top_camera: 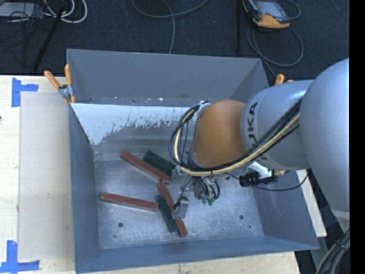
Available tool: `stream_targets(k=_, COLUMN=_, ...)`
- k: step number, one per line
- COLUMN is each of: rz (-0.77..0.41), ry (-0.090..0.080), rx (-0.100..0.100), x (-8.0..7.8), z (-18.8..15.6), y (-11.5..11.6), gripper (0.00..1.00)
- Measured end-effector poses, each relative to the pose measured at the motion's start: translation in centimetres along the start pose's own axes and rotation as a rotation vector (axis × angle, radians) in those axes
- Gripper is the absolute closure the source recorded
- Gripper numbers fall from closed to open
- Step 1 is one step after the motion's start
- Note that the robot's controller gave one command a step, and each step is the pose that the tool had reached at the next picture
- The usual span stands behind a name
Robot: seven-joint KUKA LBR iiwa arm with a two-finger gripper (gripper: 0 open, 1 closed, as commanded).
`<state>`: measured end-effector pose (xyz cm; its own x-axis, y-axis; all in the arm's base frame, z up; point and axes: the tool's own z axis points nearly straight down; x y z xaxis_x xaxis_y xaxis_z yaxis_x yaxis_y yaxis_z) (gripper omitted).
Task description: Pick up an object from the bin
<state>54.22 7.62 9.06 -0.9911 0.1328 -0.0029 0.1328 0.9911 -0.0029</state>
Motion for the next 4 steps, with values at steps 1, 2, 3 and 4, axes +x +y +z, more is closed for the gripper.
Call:
stream_targets(k=1, rz=-0.070, ry=0.007, rx=-0.005, x=4.09, z=2.20, y=7.36, gripper=0.00)
stream_targets(k=2, rz=-0.060, ry=0.005, rx=-0.002, x=3.84, z=2.12, y=6.89, gripper=1.00)
stream_targets(k=3, rz=-0.058, ry=0.005, rx=-0.002, x=3.82, z=2.12, y=6.85, gripper=0.00)
stream_targets(k=4, rz=-0.056, ry=0.005, rx=-0.003, x=3.81, z=2.11, y=6.86, gripper=1.00)
